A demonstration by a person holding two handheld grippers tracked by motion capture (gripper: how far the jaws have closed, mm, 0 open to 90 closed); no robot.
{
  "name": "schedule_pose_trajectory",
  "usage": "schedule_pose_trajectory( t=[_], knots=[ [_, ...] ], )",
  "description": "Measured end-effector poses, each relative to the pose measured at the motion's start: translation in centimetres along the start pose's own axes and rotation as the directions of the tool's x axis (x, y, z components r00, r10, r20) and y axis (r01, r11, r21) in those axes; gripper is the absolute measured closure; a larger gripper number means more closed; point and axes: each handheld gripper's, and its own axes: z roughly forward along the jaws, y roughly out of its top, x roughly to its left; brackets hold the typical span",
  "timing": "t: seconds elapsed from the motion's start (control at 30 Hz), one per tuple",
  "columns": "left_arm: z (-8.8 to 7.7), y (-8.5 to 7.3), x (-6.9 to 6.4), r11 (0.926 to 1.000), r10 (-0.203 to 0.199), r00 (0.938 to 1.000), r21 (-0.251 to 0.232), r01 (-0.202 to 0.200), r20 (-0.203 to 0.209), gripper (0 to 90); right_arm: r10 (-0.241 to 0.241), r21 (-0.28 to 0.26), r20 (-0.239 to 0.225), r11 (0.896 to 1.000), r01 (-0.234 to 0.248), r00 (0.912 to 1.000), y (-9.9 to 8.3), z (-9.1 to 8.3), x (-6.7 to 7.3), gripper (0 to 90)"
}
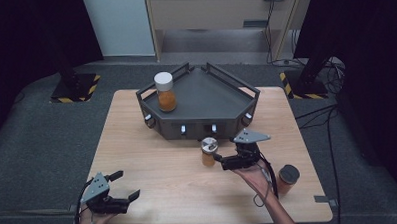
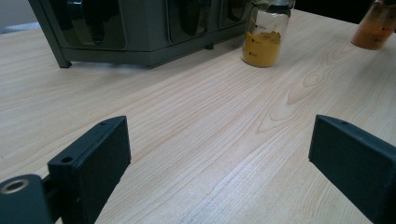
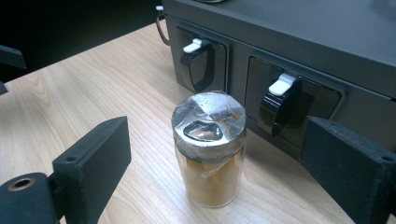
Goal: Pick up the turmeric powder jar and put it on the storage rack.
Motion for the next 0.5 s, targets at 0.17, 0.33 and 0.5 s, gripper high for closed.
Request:
schedule_pose_trajectory(
  t=[0.17,0.33,0.5],
  knots=[
    [0.0,0.0,0.0,1.0,-0.005,1.0,-0.004,0.005,-0.003,4.6,-0.005,0.013,-0.01,1.0,0.005,0.9999,0.3,1.1,-0.1,10.2],
    [-0.1,0.0,0.0,1.0,-0.005,1.0,-0.004,0.005,-0.004,4.6,-0.011,0.02,-0.023,1.0,0.012,0.9997,0.6,2.4,-0.1,11.3],
    [-0.1,0.0,0.0,1.0,-0.005,1.0,-0.005,0.005,-0.005,4.7,-0.007,0.026,-0.031,1.0,0.008,0.9995,0.6,3.4,-0.3,12.7]
  ],
)
